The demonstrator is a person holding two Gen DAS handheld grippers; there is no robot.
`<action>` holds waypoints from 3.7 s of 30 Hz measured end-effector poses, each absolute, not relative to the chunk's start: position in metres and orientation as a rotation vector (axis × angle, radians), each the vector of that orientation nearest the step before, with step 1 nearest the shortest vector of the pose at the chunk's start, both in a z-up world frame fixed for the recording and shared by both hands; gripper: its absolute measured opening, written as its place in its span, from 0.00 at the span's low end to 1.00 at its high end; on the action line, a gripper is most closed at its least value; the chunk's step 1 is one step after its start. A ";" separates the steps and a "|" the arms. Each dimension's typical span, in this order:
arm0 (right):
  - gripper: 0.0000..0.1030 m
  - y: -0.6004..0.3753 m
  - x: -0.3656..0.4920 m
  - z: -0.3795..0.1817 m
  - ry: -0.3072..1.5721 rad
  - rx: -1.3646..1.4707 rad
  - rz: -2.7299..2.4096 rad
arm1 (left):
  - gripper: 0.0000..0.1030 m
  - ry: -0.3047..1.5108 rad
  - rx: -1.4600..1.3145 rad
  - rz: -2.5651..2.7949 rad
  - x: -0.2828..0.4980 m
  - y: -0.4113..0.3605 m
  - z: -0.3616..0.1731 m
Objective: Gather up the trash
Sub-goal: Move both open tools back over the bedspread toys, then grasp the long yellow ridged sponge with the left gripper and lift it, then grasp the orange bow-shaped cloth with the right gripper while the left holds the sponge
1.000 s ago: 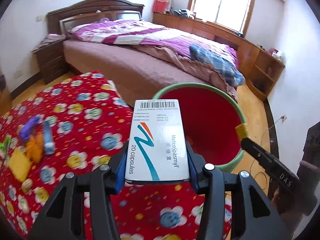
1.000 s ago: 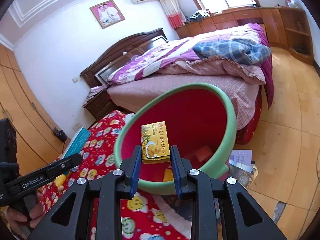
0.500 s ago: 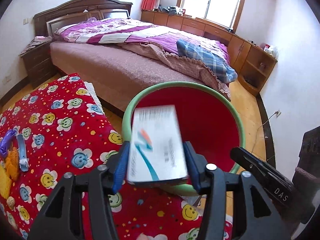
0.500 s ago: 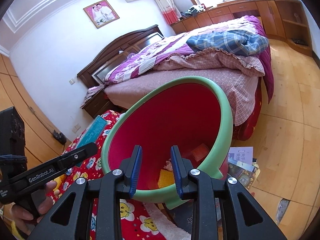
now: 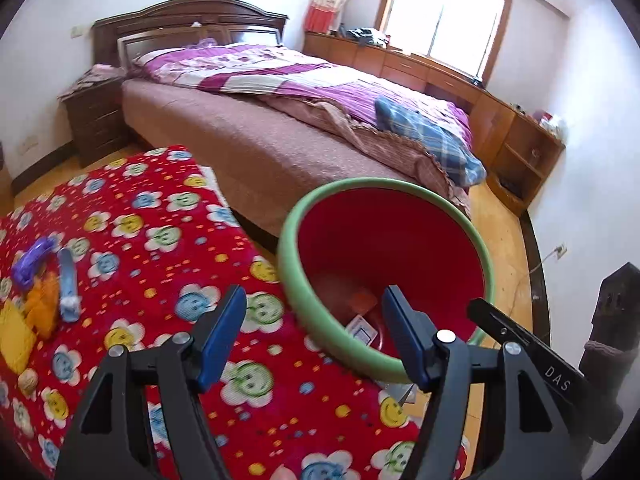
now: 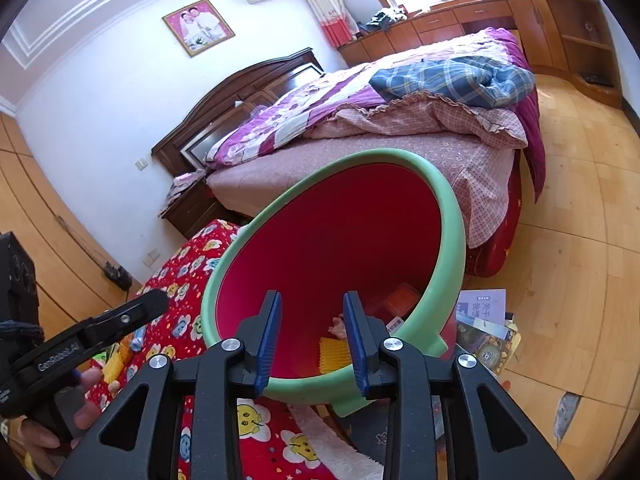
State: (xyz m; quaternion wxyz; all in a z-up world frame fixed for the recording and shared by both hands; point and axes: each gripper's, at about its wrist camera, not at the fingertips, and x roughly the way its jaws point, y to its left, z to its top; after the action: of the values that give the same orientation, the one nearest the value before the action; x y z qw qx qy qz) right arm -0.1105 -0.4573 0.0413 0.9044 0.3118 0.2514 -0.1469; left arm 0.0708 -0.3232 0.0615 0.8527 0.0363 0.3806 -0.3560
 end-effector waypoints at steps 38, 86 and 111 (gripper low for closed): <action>0.62 -0.386 -0.082 0.064 0.577 0.569 -0.252 | 0.68 0.780 -0.141 -0.248 0.114 -0.094 0.065; 0.62 -0.299 -0.024 0.073 0.720 0.381 -0.172 | 0.11 0.901 -0.205 -0.425 0.169 -0.084 -0.001; 0.40 -0.174 0.115 0.030 0.856 0.290 0.125 | 0.11 0.759 -0.140 -0.176 0.200 -0.005 0.007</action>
State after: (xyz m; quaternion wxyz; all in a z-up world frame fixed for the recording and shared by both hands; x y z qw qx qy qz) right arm 0.1147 -0.1738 0.0297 0.8979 0.1399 0.4131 0.0601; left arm 0.2004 -0.0050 0.0074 0.9227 -0.0683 0.3695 -0.0859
